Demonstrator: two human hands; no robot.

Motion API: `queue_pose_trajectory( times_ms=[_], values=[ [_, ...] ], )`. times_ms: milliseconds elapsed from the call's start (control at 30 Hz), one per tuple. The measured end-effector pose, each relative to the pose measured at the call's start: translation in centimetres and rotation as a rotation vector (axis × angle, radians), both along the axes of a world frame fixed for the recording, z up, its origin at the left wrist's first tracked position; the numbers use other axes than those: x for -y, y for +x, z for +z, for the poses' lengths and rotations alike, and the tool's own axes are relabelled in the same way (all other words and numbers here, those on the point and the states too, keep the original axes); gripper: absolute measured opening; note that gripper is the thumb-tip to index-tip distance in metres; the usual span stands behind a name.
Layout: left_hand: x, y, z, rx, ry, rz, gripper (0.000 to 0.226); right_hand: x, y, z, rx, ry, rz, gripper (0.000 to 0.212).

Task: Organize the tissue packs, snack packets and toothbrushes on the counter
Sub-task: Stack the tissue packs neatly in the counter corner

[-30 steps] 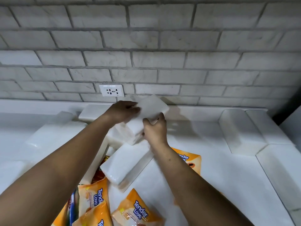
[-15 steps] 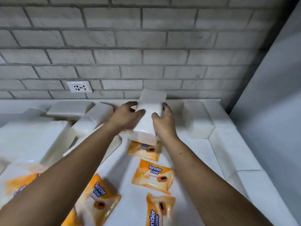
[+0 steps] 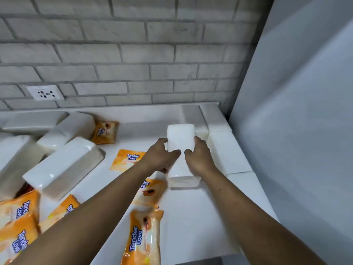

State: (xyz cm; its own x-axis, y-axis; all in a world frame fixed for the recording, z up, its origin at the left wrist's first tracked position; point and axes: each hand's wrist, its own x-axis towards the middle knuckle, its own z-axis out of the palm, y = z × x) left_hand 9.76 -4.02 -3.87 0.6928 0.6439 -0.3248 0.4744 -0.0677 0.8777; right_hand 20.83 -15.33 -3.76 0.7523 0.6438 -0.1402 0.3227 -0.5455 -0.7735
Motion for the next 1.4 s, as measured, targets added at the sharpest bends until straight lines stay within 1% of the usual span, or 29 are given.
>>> queue_pose_trajectory(
  times_ms=[100, 267, 333, 433, 467, 500, 567, 667, 733, 800, 867, 933, 1033, 1400],
  values=[
    [1.5, 1.1, -1.3, 0.003, -0.024, -0.008, 0.065, 1.4, 0.9, -0.8, 0.084, -0.085, 0.046, 0.05],
    [3.3, 2.7, -2.7, 0.005, -0.033, -0.011, 0.066, 2.8, 2.2, -1.6, 0.209, -0.211, 0.101, 0.045],
    [3.8, 3.1, -3.2, -0.007, -0.032, -0.013, 0.065, 3.2, 2.6, -1.9, 0.269, -0.27, 0.128, 0.04],
    [4.1, 3.7, -4.0, -0.027, -0.021, -0.008, 0.069, 3.6, 3.1, -2.3, 0.393, -0.351, 0.213, 0.027],
    [4.3, 3.9, -4.2, -0.04, -0.002, -0.006, 0.071, 3.8, 3.4, -2.4, 0.439, -0.367, 0.244, 0.026],
    [4.3, 4.1, -4.5, -0.05, 0.017, -0.004, 0.073, 3.8, 3.6, -2.5, 0.482, -0.365, 0.268, 0.03],
    [4.5, 4.6, -4.8, -0.061, 0.024, 0.006, 0.076, 4.1, 4.6, -2.3, 0.563, -0.331, 0.262, 0.044],
    [4.5, 5.2, -5.2, -0.069, 0.038, 0.018, 0.091, 4.7, 7.0, -1.9, 0.643, -0.316, 0.154, 0.053],
    [4.5, 5.5, -5.3, -0.069, 0.037, 0.022, 0.093, 5.7, 8.8, -2.2, 0.602, -0.38, 0.082, 0.055],
    [4.6, 5.8, -5.3, -0.065, 0.018, 0.032, 0.086, 6.7, 10.4, -2.9, 0.521, -0.48, 0.053, 0.057],
    [4.7, 6.1, -5.3, -0.06, 0.014, 0.037, 0.08, 7.6, 11.3, -3.6, 0.46, -0.536, 0.067, 0.057],
    [4.8, 6.3, -5.2, -0.061, 0.021, 0.036, 0.079, 8.1, 11.5, -4.2, 0.425, -0.533, 0.095, 0.056],
    [4.9, 6.7, -5.0, -0.05, -0.005, 0.042, 0.071, 8.4, 11.5, -4.9, 0.398, -0.499, 0.109, 0.056],
    [4.9, 7.4, -4.9, -0.059, 0.013, 0.034, 0.07, 8.3, 11.7, -5.5, 0.393, -0.486, 0.121, 0.057]
  ],
)
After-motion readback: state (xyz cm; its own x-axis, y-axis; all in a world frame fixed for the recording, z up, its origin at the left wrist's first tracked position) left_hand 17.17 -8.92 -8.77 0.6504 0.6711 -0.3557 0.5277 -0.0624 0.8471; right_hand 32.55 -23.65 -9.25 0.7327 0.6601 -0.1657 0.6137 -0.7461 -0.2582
